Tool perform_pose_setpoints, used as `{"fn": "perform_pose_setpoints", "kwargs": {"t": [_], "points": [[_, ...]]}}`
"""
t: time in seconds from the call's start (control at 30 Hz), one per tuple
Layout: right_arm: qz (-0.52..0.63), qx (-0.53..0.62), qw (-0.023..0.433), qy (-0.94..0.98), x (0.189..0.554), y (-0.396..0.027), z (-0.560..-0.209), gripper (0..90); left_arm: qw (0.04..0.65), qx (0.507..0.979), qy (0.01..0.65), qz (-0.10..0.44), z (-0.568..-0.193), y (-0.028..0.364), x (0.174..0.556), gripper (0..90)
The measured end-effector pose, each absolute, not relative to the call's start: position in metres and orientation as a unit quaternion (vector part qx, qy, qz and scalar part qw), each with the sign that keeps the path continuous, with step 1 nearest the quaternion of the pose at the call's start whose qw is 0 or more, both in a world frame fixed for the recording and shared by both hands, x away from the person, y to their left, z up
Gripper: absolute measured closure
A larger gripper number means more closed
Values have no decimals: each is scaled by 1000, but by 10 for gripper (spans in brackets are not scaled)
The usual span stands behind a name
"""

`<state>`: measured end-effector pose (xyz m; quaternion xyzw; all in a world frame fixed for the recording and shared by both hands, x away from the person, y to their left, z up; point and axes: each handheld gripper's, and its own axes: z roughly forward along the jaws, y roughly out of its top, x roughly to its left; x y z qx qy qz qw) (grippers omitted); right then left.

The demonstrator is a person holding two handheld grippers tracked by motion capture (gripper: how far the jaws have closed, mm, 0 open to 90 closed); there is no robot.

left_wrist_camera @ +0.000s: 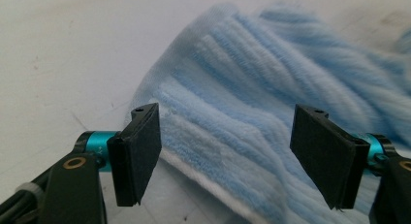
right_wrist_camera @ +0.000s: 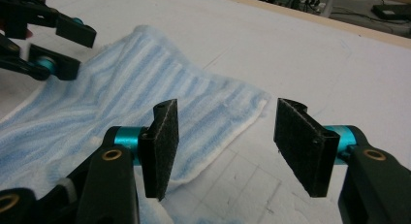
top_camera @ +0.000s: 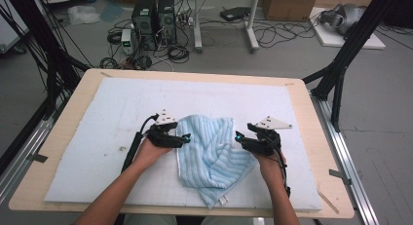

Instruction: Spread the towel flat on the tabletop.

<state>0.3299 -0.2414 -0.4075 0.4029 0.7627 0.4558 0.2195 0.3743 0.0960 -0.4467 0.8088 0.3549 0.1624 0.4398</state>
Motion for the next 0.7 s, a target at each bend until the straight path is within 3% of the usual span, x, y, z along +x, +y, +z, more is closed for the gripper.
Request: {"fn": "perform_pose_setpoints", "kwargs": {"t": [0.13, 0.27, 0.33, 0.4, 0.43, 0.47, 0.7], "points": [[456, 408, 219, 760, 329, -246, -409, 415, 401, 834, 336, 176, -451, 82, 375, 280], [458, 412, 217, 757, 329, -247, -410, 414, 401, 838, 333, 164, -451, 81, 378, 335], [457, 412, 216, 758, 329, -247, -410, 414, 405, 839, 328, 158, -450, 83, 378, 443], [456, 410, 218, 759, 329, -246, -410, 414, 407, 841, 322, 154, -448, 86, 379, 680], [456, 411, 216, 759, 329, -246, -410, 414, 406, 842, 321, 155, -448, 88, 381, 768], [456, 410, 216, 760, 329, -246, -410, 414, 409, 838, 326, 154, -447, 90, 383, 798], [456, 410, 216, 760, 329, -246, -411, 415, 427, 797, 390, 173, -445, 118, 400, 825]]}}
